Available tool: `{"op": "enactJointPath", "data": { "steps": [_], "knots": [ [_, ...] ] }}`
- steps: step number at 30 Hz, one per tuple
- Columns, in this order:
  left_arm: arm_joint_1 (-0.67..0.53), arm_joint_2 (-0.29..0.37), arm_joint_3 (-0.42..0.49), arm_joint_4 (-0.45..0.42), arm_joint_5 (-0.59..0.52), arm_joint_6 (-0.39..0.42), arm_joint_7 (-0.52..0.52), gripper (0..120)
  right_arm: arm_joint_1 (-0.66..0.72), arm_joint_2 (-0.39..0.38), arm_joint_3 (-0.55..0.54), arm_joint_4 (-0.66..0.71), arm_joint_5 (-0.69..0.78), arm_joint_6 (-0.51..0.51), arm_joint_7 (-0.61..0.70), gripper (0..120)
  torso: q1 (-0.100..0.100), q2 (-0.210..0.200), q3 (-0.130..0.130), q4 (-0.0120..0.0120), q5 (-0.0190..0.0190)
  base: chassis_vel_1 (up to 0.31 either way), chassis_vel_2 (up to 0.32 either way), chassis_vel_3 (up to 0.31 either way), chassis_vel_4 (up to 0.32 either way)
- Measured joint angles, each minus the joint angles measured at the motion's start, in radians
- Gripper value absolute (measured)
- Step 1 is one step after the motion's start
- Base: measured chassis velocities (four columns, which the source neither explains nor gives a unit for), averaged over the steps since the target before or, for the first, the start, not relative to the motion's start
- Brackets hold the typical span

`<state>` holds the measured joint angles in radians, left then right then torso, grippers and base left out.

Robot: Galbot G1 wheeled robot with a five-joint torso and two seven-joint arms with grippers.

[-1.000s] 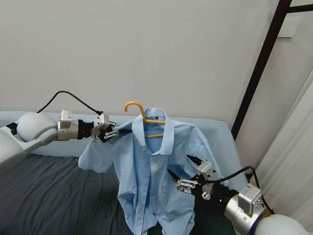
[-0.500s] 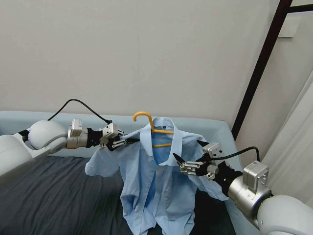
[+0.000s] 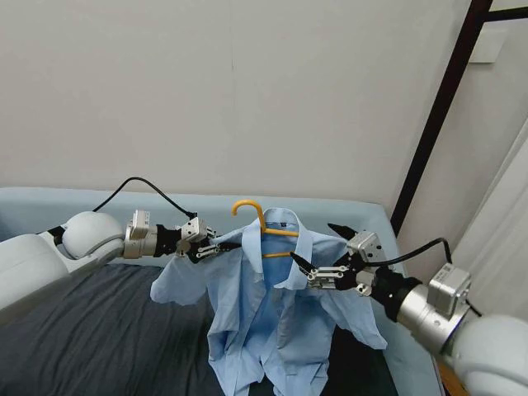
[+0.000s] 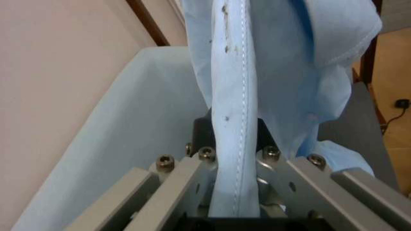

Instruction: Pick up the clothes from the sofa and hang them on the clothes hanger.

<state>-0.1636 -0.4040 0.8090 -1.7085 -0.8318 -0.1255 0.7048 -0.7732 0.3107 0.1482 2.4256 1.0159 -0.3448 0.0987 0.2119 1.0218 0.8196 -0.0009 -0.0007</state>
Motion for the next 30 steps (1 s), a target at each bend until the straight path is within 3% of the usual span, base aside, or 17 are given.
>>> {"op": "enactJointPath", "data": {
  "steps": [2,5,12,18,27,30],
  "knots": [
    [0.023,-0.003,-0.019,-0.002,0.0,-0.013,0.019,1,0.039,-0.069,0.013,-0.056,0.01,0.0,-0.149,100,0.0,0.0,0.0,-0.0007,-0.0001,0.0,0.0,0.0,0.0],
    [0.035,-0.019,-0.032,0.002,0.003,-0.027,0.05,1,0.085,-0.114,0.005,-0.121,0.012,-0.002,-0.259,100,0.0,0.0,0.0,0.0008,0.0005,0.0,0.0,0.0,0.0],
    [0.025,-0.07,-0.024,0.023,0.02,-0.051,0.083,1,0.082,-0.177,-0.006,-0.169,0.0,-0.033,-0.327,100,0.0,0.0,0.0,-0.0009,0.0007,0.0,0.0,0.0,0.0],
    [0.014,-0.1,-0.014,0.031,0.025,-0.067,0.101,1,0.06,-0.231,-0.024,-0.165,-0.025,-0.053,-0.343,98,0.0,0.0,0.0,-0.0002,-0.0001,0.0,0.0,0.0,0.0],
    [0.024,-0.105,-0.007,0.028,0.031,-0.075,0.104,1,0.057,-0.237,-0.032,-0.153,0.036,-0.065,-0.322,70,0.0,0.0,0.0,0.0,-0.0001,0.0,0.0,0.0,0.0],
    [0.024,-0.111,-0.007,0.028,0.032,-0.075,0.105,1,0.052,-0.23,-0.038,-0.15,0.051,-0.065,-0.325,56,0.0,0.0,0.0,-0.0001,0.0001,0.0,0.0,0.0,0.0]
  ]
}}
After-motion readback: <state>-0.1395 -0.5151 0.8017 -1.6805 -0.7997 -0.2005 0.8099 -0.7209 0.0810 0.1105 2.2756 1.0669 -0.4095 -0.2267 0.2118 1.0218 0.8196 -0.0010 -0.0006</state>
